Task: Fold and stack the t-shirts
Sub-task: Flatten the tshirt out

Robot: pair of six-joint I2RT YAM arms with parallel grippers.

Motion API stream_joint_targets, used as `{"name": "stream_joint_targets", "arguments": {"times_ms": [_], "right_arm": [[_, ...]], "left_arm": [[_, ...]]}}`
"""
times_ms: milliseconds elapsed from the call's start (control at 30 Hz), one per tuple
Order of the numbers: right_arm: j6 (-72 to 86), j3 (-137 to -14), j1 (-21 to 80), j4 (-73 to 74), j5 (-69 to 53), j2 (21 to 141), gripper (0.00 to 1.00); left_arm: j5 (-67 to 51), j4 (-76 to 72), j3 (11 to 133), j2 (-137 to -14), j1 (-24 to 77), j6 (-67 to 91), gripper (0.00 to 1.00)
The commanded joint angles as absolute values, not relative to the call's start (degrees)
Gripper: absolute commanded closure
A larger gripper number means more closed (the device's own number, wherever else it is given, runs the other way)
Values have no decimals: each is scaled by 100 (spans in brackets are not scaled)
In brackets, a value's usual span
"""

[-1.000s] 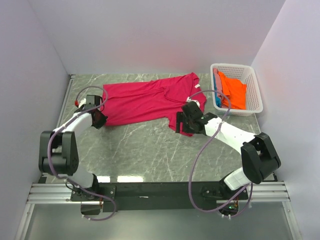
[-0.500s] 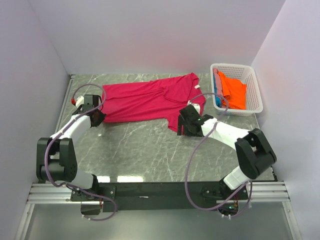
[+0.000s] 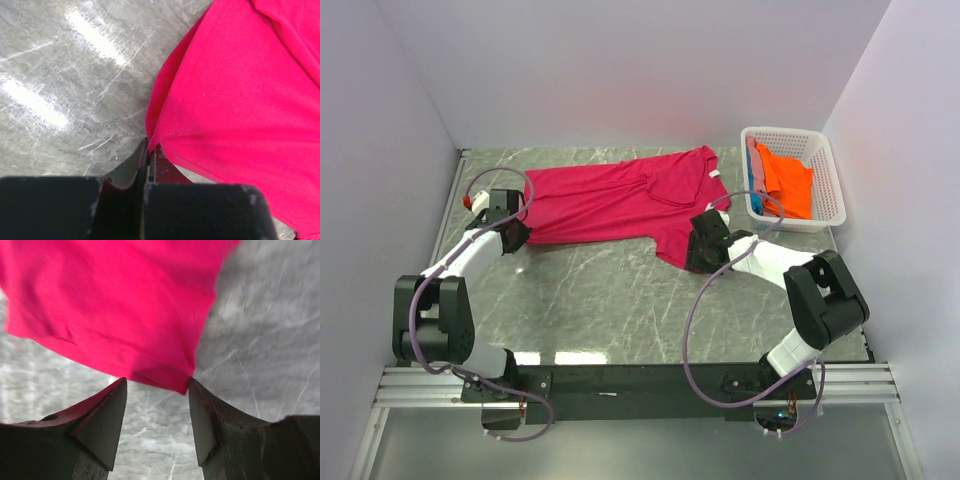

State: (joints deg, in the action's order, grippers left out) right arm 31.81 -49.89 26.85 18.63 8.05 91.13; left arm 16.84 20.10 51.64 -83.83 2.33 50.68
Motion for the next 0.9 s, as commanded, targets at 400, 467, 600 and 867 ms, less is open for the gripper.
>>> {"name": "stream_joint_targets", "arguments": {"times_ms": [400, 467, 600, 867], "right_arm": [[3305, -4947, 2698, 1477, 1309, 9308, 80], [3261, -5036, 2698, 1433, 1459, 9360, 92], [3199, -5159, 2698, 1301, 1731, 9212, 100], [2734, -4931, 2698, 809, 2276, 7868, 100]], "left_arm": [[2215, 2022, 5229, -8042, 404, 4984, 99], [2259, 1995, 5221, -7972, 422, 4983, 99], [2285, 1986, 5194, -7901, 475, 4992, 99], [2566, 2109, 5475, -7577, 729, 4992, 99]]}}
